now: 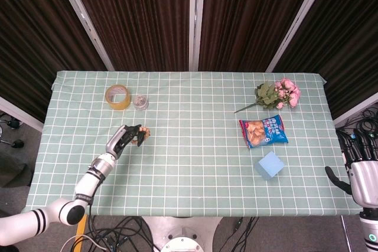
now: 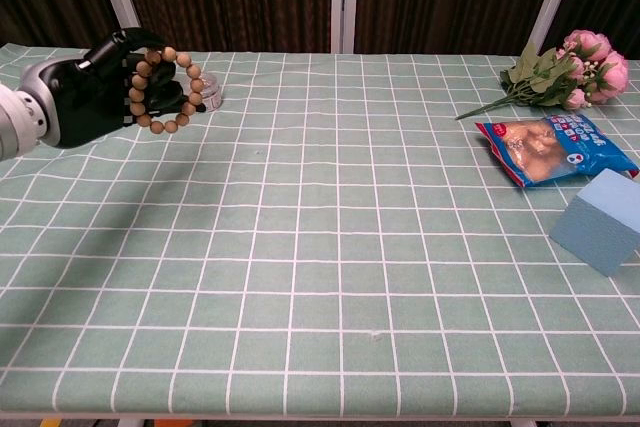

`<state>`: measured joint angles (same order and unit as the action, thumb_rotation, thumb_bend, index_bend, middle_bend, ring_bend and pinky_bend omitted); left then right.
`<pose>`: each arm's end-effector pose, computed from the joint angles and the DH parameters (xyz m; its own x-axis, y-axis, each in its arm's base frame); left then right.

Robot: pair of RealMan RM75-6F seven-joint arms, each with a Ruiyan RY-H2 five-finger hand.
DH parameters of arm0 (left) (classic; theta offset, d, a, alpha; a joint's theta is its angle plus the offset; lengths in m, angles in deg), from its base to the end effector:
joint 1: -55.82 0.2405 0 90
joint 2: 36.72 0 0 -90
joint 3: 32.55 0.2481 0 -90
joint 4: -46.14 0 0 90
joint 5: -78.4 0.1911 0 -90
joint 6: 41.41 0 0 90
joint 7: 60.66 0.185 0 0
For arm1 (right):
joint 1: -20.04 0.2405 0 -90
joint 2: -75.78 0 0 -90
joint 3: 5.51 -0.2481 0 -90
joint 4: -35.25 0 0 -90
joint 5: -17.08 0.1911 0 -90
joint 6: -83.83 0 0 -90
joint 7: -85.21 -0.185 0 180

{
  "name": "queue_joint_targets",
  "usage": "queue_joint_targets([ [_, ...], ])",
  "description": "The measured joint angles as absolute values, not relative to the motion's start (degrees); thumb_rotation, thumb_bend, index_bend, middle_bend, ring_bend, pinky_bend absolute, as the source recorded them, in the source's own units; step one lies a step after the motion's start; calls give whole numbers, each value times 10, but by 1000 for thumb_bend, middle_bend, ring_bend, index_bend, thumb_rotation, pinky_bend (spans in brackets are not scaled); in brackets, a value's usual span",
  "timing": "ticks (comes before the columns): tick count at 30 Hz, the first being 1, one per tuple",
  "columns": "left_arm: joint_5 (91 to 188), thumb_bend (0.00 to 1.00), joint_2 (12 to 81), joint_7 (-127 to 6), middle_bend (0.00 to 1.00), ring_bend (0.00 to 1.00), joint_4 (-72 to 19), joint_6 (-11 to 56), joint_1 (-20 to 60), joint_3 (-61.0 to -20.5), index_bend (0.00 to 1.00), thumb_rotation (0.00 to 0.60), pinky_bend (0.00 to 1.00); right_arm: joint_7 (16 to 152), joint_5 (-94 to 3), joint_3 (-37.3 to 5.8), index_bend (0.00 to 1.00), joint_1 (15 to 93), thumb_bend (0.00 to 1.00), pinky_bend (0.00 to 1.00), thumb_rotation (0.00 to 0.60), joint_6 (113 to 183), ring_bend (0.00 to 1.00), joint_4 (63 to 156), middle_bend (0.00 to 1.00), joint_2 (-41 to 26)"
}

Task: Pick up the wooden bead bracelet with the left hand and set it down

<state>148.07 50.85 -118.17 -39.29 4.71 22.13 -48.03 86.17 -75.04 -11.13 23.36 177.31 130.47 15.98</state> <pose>-0.1619 0.3537 -0.0155 -0.7588 0.4235 0.4948 0.6227 0.2493 0.7417 -0.2626 -0.2167 0.2157 0.4193 0.1830 0.8892 -0.8927 -0.0949 0.4405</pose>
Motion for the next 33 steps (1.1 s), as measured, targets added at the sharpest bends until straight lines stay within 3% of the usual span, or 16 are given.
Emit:
queue_joint_targets([
  [9,1478,662,510,-1171,763,358,-396,48,225,-484,739,244,41,860,-753,-111,0,233,152,0,600,1775,0,1305,153,160],
  [22,1491,764,510,-1176,679,351,-399,44,225,-488,586,248,47,854,-754,-111,0,230,152,0,600,1780,0,1308,154,163],
  [30,1499,841,511,-1185,600,324,-402,41,223,-489,454,330,48,850,-755,-111,0,229,152,0,600,1782,0,1307,155,164],
  [33,1499,785,511,-1193,600,316,-403,42,224,-491,447,241,51,849,-754,-111,0,229,152,0,600,1781,0,1307,156,164],
])
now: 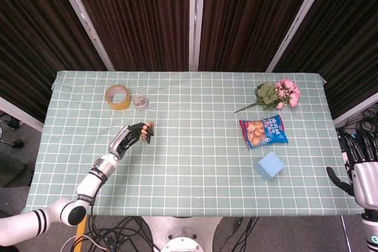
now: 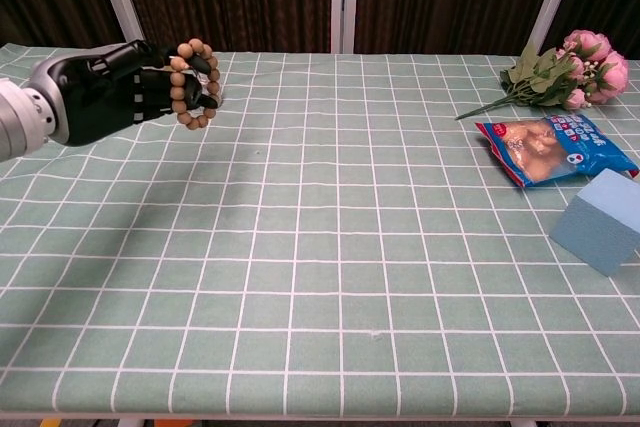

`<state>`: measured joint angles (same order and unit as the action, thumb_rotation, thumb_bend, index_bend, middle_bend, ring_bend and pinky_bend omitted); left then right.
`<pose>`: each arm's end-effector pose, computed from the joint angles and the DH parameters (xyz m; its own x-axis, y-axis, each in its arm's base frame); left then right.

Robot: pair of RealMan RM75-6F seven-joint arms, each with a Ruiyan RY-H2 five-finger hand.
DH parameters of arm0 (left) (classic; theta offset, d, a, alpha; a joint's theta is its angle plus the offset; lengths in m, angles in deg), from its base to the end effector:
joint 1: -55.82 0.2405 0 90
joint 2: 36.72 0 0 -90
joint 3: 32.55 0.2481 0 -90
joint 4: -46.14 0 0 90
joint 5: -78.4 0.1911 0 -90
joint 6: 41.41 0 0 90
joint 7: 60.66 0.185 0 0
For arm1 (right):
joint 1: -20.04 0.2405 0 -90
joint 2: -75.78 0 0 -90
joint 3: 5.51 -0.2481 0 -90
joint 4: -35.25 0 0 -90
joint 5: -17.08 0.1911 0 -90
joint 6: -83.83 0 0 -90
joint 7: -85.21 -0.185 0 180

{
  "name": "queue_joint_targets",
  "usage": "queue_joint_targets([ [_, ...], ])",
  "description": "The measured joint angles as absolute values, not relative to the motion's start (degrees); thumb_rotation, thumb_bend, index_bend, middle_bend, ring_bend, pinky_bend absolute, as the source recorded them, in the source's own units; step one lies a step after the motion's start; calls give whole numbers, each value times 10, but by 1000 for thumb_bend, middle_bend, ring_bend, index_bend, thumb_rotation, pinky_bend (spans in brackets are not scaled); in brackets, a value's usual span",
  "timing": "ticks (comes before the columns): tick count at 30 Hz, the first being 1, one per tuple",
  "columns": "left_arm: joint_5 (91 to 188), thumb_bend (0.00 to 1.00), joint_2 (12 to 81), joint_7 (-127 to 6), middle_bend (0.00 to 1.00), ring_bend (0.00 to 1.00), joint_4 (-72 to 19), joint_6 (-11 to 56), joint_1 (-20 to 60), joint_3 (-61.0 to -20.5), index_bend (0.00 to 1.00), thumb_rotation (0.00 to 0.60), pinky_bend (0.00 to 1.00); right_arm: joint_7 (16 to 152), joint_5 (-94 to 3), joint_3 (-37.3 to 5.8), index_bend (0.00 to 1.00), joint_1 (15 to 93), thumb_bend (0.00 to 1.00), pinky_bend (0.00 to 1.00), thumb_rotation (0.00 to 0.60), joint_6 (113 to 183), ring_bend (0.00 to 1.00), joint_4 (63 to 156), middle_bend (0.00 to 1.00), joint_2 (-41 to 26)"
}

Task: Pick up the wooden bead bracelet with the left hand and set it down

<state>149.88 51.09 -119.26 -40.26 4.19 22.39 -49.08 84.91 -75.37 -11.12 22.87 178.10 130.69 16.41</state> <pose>-0.1513 0.3520 -0.0160 -0.7647 0.4439 0.4671 0.6040 0.2409 0.7597 -0.2620 -0.2138 0.2193 0.4018 0.1908 0.8956 -0.9002 -0.0973 0.4245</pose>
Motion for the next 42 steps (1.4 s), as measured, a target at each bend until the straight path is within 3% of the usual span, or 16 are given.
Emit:
queue_joint_targets([
  [4,1507,669,508,-1211,620,313,-404,45,226,-493,453,100,52,848,-754,-111,0,229,152,0,600,1781,0,1306,155,164],
  [8,1527,580,503,-1232,650,313,-404,50,228,-492,499,12,52,847,-754,-111,0,229,152,0,600,1781,0,1306,156,163],
  [15,1561,367,498,-1244,690,317,-397,62,225,-480,555,0,51,844,-754,-110,0,227,152,0,600,1782,0,1304,156,162],
  [24,1568,352,518,-1153,683,320,-360,83,218,-465,582,0,54,835,-752,-108,0,226,152,0,600,1780,0,1297,156,158],
  [26,1572,352,526,-1103,653,320,-342,93,216,-458,571,29,55,832,-751,-108,0,227,152,0,600,1778,0,1294,155,157],
  [29,1581,352,540,-1012,578,318,-314,113,214,-448,533,149,57,828,-748,-108,0,228,152,0,600,1774,0,1290,155,154],
  [35,1610,245,557,-787,306,96,-268,156,210,-421,303,181,77,820,-740,-109,0,230,152,0,600,1766,0,1282,154,151],
  [42,1626,219,532,-630,268,75,-276,254,234,-408,273,425,94,817,-728,-102,0,233,156,0,600,1739,0,1281,120,155],
])
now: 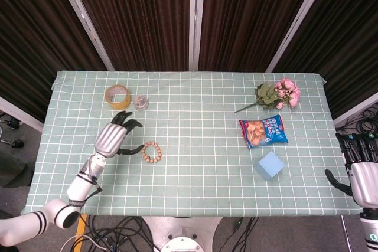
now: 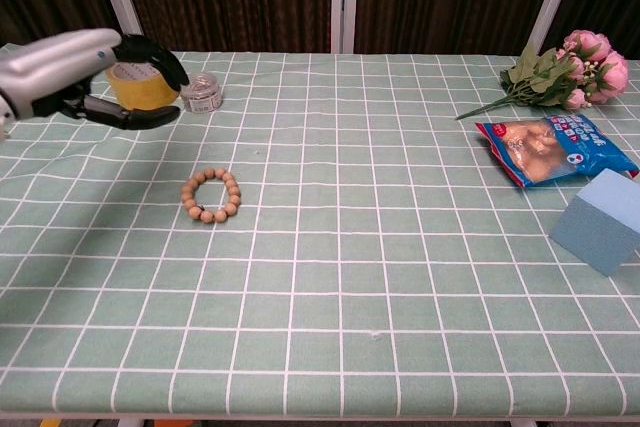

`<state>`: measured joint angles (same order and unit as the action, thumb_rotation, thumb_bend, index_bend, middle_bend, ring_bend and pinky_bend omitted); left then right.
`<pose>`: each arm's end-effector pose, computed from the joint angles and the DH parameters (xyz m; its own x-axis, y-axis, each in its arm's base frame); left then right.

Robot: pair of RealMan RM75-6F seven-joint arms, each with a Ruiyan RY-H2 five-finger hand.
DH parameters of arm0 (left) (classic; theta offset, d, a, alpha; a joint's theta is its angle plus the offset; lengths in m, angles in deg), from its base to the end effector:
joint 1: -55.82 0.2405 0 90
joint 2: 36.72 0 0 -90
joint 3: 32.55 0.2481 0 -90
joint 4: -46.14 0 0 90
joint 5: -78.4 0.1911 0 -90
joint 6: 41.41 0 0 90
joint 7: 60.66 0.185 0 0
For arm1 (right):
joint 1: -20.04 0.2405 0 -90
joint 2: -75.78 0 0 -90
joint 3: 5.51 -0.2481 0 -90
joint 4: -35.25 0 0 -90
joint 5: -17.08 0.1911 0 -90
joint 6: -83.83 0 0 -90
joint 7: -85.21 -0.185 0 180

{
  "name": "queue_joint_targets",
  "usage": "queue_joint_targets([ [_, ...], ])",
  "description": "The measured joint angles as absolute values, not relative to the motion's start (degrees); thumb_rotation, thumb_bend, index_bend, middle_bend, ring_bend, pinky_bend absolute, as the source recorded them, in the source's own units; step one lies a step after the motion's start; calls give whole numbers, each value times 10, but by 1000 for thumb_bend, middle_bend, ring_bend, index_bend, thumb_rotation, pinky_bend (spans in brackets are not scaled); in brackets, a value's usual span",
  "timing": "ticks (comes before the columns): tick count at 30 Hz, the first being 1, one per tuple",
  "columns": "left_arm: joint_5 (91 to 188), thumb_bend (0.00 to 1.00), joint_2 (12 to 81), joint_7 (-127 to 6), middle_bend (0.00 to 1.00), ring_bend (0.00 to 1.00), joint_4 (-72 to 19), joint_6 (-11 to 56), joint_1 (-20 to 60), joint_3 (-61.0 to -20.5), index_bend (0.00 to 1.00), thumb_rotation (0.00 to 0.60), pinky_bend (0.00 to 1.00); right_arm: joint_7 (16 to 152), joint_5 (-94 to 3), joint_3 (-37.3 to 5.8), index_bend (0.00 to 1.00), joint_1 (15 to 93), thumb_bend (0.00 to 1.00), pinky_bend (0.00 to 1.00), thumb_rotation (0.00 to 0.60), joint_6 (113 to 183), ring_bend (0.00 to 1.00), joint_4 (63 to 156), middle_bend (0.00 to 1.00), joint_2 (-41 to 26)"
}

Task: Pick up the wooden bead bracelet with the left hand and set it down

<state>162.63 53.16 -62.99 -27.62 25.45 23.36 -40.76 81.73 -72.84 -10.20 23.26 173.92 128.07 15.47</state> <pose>-0.1769 0.3531 0.0194 0.2898 0.1161 0.9500 0.8928 -0.3905 -0.2246 -0.2825 -0.2162 0.2070 0.3900 0.1050 0.9148 -0.9158 -0.0592 0.3972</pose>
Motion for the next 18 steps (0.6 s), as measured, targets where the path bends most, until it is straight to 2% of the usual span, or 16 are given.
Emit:
queue_joint_targets([
  [4,1609,213,491,-615,268,107,-291,322,276,-415,273,575,85,803,-719,-97,0,235,181,0,600,1719,0,1277,85,160],
  [5,1599,213,477,-608,268,107,-296,341,294,-417,273,593,85,799,-717,-95,0,236,189,1,600,1712,0,1277,78,163],
  [10,1576,215,408,-622,269,107,-326,383,366,-405,273,600,59,766,-715,-84,0,243,204,0,600,1679,0,1278,61,175],
  [18,1565,215,346,-607,269,106,-400,459,476,-348,273,600,45,754,-732,-87,0,248,204,0,600,1700,0,1251,72,152],
])
